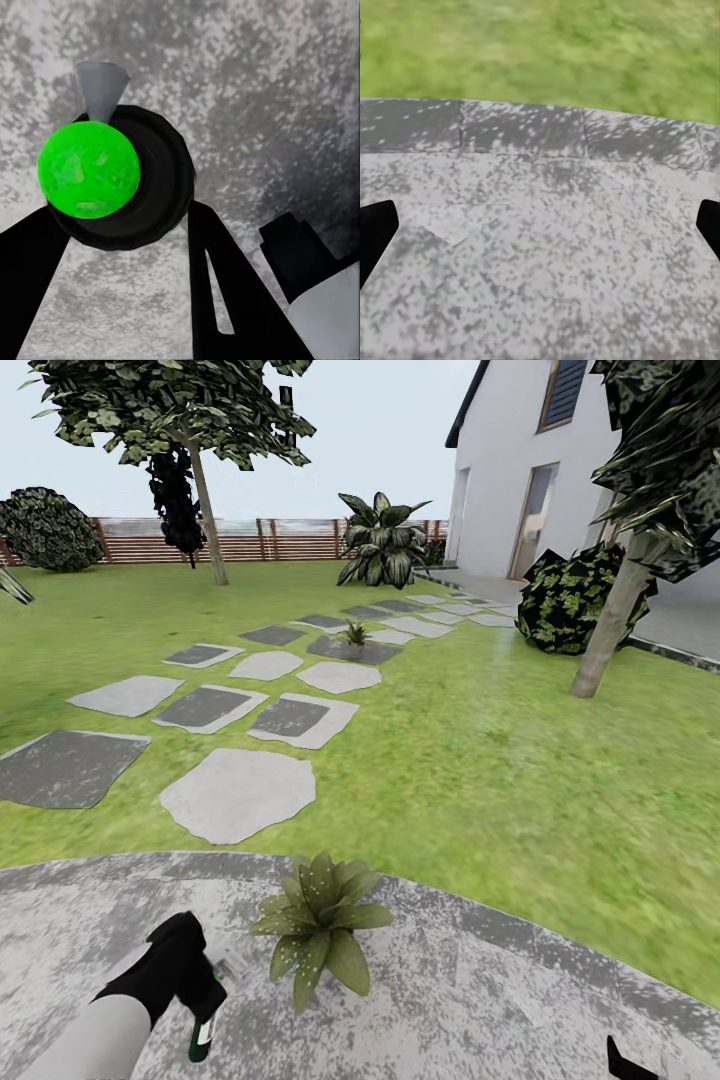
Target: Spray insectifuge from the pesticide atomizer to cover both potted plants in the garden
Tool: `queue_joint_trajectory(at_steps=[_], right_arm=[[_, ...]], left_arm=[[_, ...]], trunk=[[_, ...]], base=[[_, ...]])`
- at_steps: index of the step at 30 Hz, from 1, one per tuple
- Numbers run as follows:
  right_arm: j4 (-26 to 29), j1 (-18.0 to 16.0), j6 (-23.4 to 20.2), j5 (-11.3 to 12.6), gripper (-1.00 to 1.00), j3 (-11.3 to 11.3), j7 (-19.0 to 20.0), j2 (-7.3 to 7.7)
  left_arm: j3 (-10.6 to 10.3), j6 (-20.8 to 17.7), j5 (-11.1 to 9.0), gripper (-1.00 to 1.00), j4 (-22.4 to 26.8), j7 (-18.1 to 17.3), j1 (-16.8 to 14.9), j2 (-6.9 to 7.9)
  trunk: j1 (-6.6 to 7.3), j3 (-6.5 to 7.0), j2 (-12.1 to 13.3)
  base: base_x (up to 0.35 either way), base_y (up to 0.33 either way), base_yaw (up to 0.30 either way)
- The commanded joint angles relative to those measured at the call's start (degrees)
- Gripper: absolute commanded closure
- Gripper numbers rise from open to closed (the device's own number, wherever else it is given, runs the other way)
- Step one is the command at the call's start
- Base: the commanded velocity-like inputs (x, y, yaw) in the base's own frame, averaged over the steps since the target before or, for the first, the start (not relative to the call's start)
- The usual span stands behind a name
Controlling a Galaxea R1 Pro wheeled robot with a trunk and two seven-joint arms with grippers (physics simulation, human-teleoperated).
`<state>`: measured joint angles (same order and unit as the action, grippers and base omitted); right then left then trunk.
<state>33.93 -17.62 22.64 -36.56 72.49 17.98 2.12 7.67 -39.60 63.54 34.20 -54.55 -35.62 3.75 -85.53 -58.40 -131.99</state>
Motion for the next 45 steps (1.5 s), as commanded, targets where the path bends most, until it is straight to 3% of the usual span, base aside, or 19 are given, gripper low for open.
queue_joint_trajectory(at_steps=[1, 4, 6, 10, 11, 24, 39, 45], right_arm=[[-0.06, -0.10, 0.29, -0.35, -1.00, 0.47, 0.48, -0.01], [-0.16, -0.12, 0.29, -0.29, -1.00, 0.46, 0.48, -0.01], [-0.14, -0.11, 0.25, -0.27, -1.00, 0.40, 0.48, -0.06], [-0.06, -0.10, 0.24, -0.26, -1.00, 0.37, 0.48, -0.10], [0.12, -0.11, 0.80, -0.26, -1.00, 0.40, 0.48, -0.07], [-0.39, -0.10, 2.44, -0.44, -1.00, 0.46, 0.48, -0.01], [-1.05, -0.10, 2.46, -0.44, -1.00, 0.46, 0.48, -0.01], [-1.06, -0.09, 2.48, -0.44, -1.00, 0.46, 0.48, -0.01]], left_arm=[[1.63, -0.26, -0.06, 1.00, 0.07, -0.32, 0.00, 0.00], [6.56, -0.11, -0.49, 1.00, 0.05, -0.22, 0.02, -0.06], [8.44, 0.00, -0.54, 1.00, 0.56, -0.15, 0.03, -0.26], [10.16, -0.15, -0.57, 1.00, 1.02, -0.18, 0.03, -0.37], [12.56, -0.16, -0.56, 1.00, 1.05, -0.12, 0.03, -0.49], [12.80, -0.01, -0.70, 1.00, 0.96, 1.46, 0.03, -0.94], [12.80, 0.05, -0.79, 1.00, 0.96, 1.46, 0.03, -1.17], [12.80, 0.05, -0.79, 1.00, 0.96, 1.46, 0.03, -1.20]], trunk=[[0.01, -0.06, -0.02], [0.01, -0.18, -0.02], [0.01, -0.26, -0.02], [0.01, -0.39, -0.02], [0.01, -0.39, -0.02], [0.01, -0.39, -0.02], [0.01, -0.39, -0.02], [0.01, -0.39, -0.02]], base=[[0.000, 0.000, 0.006], [0.000, 0.000, 0.123], [0.000, 0.000, 0.215], [-0.002, -0.009, 0.188], [-0.170, -0.269, 0.005], [-0.081, -0.301, 0.135], [0.127, -0.305, 0.275], [0.060, -0.308, 0.058]])
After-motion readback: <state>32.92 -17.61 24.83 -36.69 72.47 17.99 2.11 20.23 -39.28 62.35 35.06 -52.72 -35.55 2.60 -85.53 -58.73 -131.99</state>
